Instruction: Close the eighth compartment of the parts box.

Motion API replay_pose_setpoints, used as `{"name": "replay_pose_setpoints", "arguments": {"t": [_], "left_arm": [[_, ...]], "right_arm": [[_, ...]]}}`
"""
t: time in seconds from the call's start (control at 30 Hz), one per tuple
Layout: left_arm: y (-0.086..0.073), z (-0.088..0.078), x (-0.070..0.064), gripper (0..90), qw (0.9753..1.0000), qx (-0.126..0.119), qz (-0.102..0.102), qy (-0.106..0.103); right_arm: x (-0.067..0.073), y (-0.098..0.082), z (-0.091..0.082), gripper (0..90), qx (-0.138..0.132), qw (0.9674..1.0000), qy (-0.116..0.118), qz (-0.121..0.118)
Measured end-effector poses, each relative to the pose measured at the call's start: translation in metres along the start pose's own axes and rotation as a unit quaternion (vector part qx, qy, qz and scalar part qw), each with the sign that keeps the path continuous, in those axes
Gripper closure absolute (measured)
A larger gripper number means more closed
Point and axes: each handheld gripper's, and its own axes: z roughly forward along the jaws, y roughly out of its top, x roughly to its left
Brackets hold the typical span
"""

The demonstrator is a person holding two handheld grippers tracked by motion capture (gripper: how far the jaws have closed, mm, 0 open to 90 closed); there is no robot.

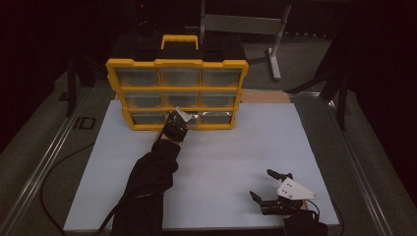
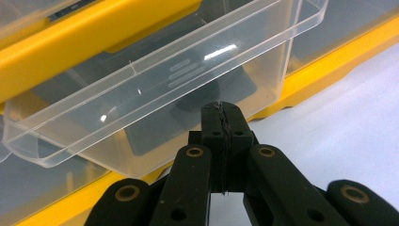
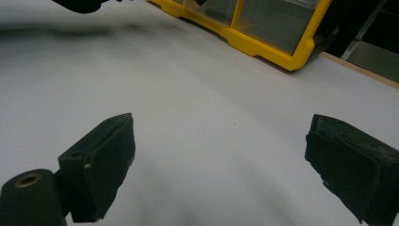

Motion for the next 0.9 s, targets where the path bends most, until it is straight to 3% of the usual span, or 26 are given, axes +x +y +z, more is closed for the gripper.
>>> {"name": "replay_pose_setpoints", "arguments": {"t": [0.9], "left_arm": [[0.005,0.012,0.004,89.8,0.9999,-0.003,-0.005,0.011]], "right_arm": [[0.0,0.0,0.0,8.9,-0.002,1.0,0.001,0.005]]}}
